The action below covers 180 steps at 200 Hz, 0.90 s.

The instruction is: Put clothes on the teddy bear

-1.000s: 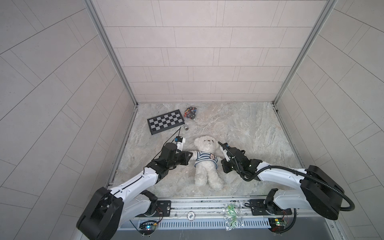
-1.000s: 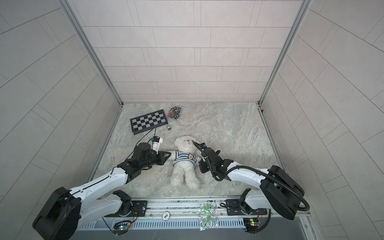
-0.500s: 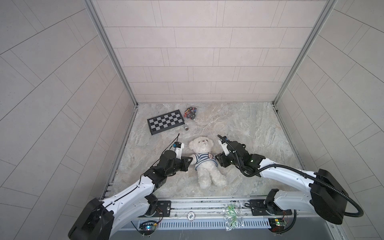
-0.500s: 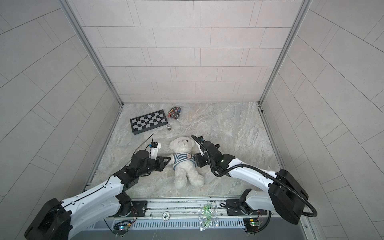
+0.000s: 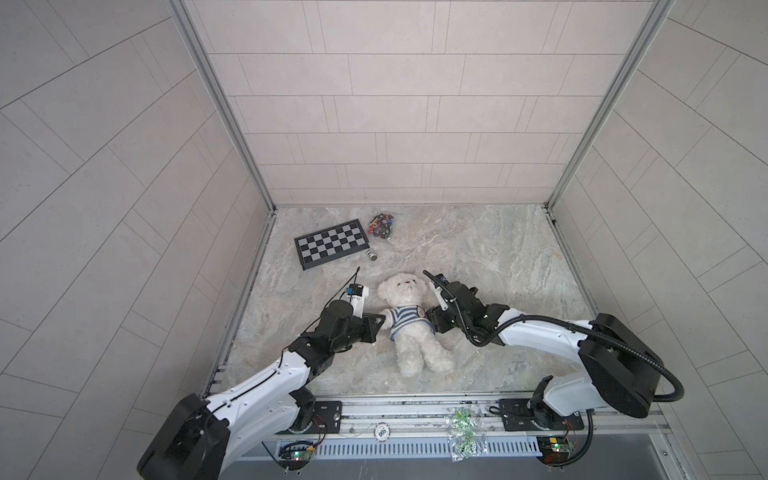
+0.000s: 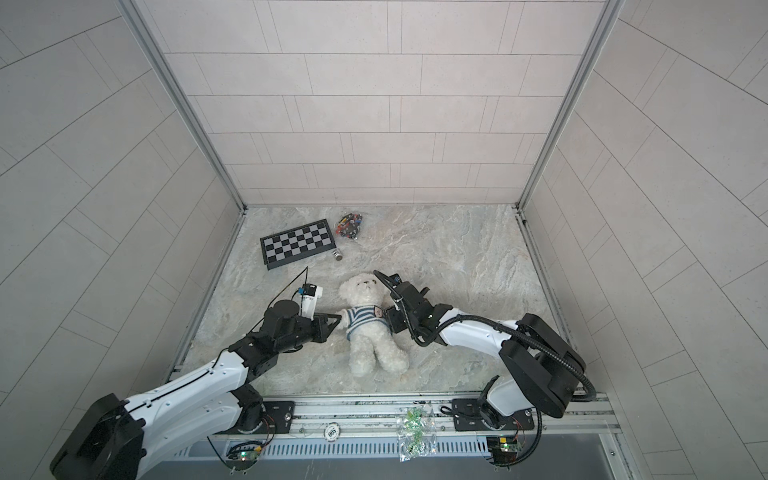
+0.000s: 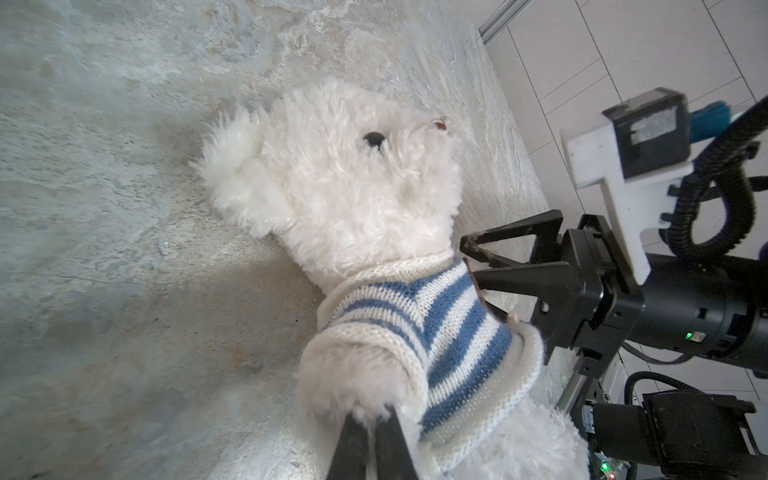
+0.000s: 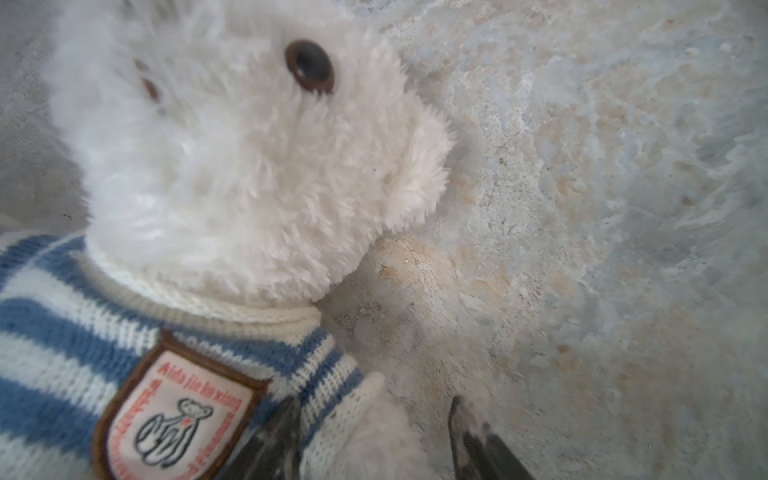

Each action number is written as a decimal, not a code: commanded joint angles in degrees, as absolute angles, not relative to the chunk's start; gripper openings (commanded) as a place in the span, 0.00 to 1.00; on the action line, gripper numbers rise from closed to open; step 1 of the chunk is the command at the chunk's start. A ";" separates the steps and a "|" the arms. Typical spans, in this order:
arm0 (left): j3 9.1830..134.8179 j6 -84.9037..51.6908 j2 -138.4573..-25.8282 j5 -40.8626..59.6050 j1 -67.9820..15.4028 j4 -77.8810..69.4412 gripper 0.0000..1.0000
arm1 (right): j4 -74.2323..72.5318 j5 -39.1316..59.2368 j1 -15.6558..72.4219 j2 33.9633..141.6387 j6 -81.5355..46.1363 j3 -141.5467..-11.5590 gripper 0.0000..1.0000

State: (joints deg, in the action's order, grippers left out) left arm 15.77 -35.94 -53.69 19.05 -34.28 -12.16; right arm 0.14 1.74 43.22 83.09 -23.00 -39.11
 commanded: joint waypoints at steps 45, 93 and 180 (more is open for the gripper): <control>15.07 -33.74 -51.47 17.74 -34.62 -9.21 0.00 | 4.40 -3.89 42.63 81.20 -25.37 -36.62 0.57; 15.55 -33.42 -52.27 17.95 -34.63 -9.84 0.00 | 6.13 -5.04 41.31 77.55 -25.14 -35.86 0.55; 15.56 -33.01 -52.56 17.80 -34.54 -9.31 0.00 | 1.11 0.30 42.01 77.13 -24.03 -39.60 0.54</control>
